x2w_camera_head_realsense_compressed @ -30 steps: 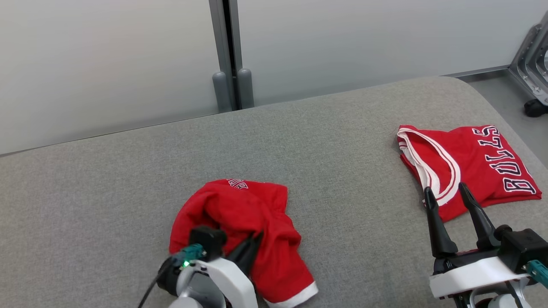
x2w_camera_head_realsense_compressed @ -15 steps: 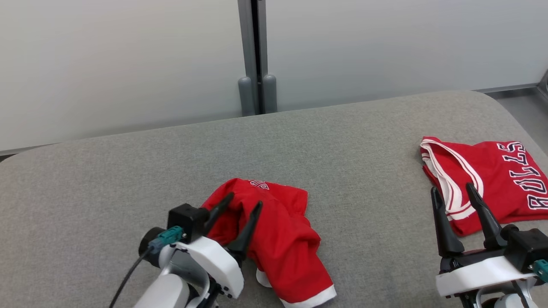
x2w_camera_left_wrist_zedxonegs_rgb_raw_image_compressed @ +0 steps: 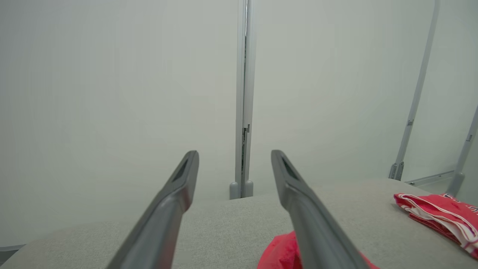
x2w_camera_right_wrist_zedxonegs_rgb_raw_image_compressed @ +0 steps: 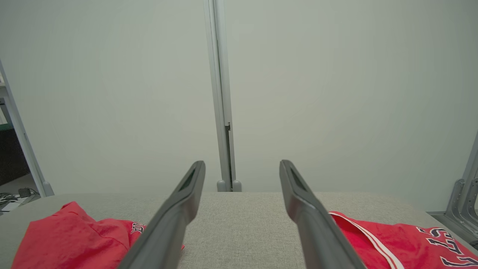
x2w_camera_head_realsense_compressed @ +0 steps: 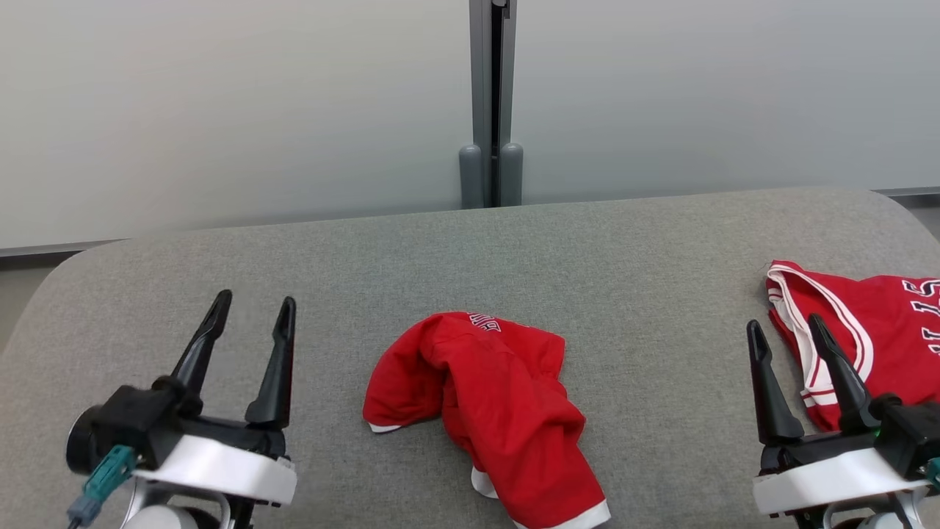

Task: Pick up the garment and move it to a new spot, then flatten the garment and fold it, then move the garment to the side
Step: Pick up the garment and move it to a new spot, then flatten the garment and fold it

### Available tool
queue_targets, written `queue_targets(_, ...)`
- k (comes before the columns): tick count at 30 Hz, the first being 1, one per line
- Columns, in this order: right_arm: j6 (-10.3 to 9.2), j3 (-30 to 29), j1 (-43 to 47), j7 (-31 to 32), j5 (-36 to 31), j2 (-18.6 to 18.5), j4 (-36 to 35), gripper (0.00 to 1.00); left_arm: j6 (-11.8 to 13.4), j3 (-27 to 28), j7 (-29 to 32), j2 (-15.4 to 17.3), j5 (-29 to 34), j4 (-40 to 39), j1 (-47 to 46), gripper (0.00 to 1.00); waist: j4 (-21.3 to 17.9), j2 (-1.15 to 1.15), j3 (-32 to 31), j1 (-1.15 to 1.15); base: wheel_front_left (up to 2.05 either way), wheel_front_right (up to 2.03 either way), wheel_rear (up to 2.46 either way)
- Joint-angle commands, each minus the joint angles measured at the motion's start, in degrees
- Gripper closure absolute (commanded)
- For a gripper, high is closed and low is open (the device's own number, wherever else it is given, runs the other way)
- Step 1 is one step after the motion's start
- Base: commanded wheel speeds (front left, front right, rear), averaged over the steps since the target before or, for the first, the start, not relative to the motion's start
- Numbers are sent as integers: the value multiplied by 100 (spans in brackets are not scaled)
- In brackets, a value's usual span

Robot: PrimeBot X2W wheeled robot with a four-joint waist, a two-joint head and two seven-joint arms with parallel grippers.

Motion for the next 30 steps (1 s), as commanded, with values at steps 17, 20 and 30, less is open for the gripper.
queue_targets(17, 2, -113, 375, -27, 49, 61, -44, 0, -51, 182, -643, -377, 148, -174, 980, 0, 89, 0, -82, 0, 0, 0, 0)
queue_targets(20, 2, -54, 368, -27, 70, 21, 6, 0, -83, 231, -649, -404, 173, -155, 981, 0, 90, 0, -90, 0, 0, 0, 0)
queue_targets(30, 2, 127, 180, -3, 217, -2, 431, 0, -194, 437, -648, -516, 339, -292, 994, 0, 254, 0, -73, 0, 0, 0, 0)
